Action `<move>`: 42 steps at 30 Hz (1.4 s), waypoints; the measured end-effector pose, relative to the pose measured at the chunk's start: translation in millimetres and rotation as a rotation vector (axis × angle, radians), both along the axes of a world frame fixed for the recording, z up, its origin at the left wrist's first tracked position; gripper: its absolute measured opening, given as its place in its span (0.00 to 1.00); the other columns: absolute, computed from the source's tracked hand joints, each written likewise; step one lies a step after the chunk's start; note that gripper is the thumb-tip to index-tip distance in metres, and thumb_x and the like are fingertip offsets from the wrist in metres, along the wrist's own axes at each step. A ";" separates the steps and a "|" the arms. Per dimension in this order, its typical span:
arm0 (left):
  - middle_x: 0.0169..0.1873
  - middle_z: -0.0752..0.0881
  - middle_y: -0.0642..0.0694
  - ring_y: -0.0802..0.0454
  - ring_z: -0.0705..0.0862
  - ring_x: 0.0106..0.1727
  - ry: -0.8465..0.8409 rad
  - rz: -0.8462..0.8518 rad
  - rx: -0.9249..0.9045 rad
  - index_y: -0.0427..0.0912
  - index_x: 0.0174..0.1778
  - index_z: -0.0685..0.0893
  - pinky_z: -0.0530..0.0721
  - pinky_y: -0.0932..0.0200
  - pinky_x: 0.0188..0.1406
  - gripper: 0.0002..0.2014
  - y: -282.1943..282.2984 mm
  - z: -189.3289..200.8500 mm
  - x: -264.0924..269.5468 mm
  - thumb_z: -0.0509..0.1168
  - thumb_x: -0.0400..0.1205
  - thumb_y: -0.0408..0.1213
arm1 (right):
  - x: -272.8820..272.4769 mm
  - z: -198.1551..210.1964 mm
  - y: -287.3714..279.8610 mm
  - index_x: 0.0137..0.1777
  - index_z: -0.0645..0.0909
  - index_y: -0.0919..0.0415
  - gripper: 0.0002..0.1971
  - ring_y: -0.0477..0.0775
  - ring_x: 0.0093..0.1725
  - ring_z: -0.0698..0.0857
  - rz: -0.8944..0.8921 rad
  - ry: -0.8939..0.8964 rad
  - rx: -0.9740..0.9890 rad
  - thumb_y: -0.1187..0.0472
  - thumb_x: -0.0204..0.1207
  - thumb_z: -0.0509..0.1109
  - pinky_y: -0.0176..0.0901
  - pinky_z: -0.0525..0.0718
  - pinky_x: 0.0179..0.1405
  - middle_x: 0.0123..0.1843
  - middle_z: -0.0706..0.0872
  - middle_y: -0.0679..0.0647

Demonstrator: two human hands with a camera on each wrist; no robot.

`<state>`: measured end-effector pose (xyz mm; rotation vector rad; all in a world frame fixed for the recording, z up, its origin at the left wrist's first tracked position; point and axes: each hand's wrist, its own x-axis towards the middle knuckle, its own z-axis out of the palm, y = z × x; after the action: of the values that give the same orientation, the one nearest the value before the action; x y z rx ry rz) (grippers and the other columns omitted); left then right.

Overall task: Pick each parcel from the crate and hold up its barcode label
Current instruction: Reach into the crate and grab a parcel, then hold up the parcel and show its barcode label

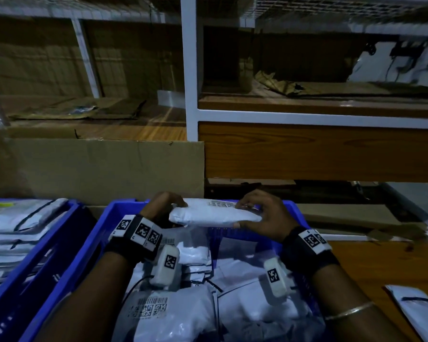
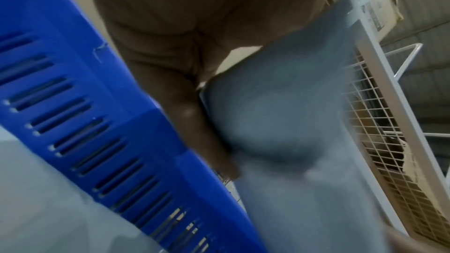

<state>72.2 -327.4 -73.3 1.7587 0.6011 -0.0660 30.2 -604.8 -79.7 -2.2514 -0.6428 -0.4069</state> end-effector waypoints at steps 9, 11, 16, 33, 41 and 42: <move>0.45 0.82 0.35 0.38 0.83 0.48 -0.226 -0.464 -0.301 0.38 0.49 0.77 0.82 0.47 0.44 0.22 -2.1 14.7 -9.3 0.69 0.60 0.18 | 7.1 -3.2 -7.2 0.62 0.86 0.51 0.22 0.47 0.59 0.79 -0.239 0.023 -0.026 0.46 0.69 0.80 0.37 0.72 0.56 0.60 0.82 0.51; 0.46 0.81 0.35 0.37 0.83 0.49 -0.243 -0.456 -0.290 0.38 0.51 0.76 0.82 0.44 0.45 0.25 -2.6 15.7 -12.9 0.69 0.60 0.17 | 11.3 -5.1 -10.7 0.66 0.83 0.49 0.24 0.52 0.64 0.77 -0.283 0.054 -0.038 0.46 0.70 0.79 0.41 0.71 0.59 0.65 0.80 0.54; 0.44 0.80 0.35 0.41 0.82 0.42 -0.279 -0.453 -0.265 0.43 0.51 0.76 0.81 0.51 0.35 0.23 2.0 6.0 -8.5 0.66 0.71 0.11 | 17.4 -4.1 -11.2 0.72 0.77 0.54 0.30 0.53 0.64 0.78 -0.324 0.192 0.189 0.49 0.71 0.79 0.50 0.79 0.63 0.68 0.78 0.55; 0.38 0.87 0.37 0.50 0.86 0.35 -0.503 -0.353 -0.127 0.32 0.46 0.84 0.85 0.60 0.29 0.06 -2.2 1.8 -8.4 0.71 0.80 0.32 | 13.2 0.2 -0.8 0.59 0.82 0.56 0.17 0.39 0.51 0.85 -0.188 0.228 0.418 0.60 0.72 0.80 0.29 0.84 0.43 0.54 0.86 0.45; 0.26 0.86 0.50 0.55 0.82 0.28 -0.524 -0.328 -0.136 0.38 0.36 0.83 0.79 0.62 0.29 0.09 -0.4 -5.1 -0.7 0.67 0.82 0.30 | 21.2 -1.5 -1.7 0.56 0.82 0.65 0.10 0.46 0.38 0.84 -0.269 0.282 0.636 0.59 0.81 0.70 0.36 0.78 0.37 0.33 0.83 0.43; 0.26 0.86 0.49 0.55 0.82 0.28 -0.530 -0.330 -0.147 0.38 0.36 0.83 0.79 0.61 0.30 0.09 -0.6 -4.6 0.0 0.66 0.83 0.30 | 19.6 0.1 -1.0 0.53 0.81 0.68 0.08 0.42 0.34 0.83 -0.262 0.292 0.652 0.61 0.82 0.69 0.34 0.78 0.34 0.30 0.84 0.42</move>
<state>72.3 -328.0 -77.9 1.6253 -0.0784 0.1229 49.9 -605.9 -79.6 -1.7136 -0.0384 -0.3411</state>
